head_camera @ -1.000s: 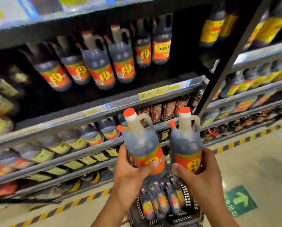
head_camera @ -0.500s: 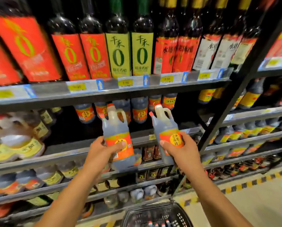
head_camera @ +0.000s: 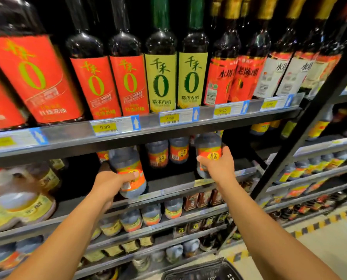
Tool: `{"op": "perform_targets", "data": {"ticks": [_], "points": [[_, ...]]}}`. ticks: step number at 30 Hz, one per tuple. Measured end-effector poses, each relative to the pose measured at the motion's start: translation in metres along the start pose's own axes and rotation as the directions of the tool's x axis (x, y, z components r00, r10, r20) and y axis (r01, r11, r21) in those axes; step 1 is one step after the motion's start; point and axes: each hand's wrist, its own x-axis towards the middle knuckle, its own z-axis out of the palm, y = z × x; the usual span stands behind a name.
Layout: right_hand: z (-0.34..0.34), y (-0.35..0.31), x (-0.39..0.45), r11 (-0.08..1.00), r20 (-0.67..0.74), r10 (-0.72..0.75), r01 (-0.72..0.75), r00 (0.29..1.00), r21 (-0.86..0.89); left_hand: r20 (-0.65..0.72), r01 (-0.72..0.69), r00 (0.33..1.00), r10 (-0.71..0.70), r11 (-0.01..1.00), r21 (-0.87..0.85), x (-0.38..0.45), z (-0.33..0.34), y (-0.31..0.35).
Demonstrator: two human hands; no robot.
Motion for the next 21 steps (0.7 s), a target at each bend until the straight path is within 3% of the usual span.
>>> {"op": "perform_targets", "data": {"ticks": [6,13,21], "points": [[0.019,0.003,0.016,1.0,-0.048,-0.016,0.017,0.999,0.024,-0.054,-0.166,0.984,0.171,0.983,0.075,0.01,0.008,-0.011],[0.026,0.028,0.018,1.0,-0.063,0.017,-0.017,0.998,0.0,-0.033,-0.252,0.964,0.264,0.946,0.206,0.002,0.013,-0.012],[0.031,0.034,0.024,0.995,-0.054,0.032,-0.036,0.998,-0.089,0.009,-0.262,0.961,0.277,0.896,0.36,0.005,0.011,-0.013]]}}
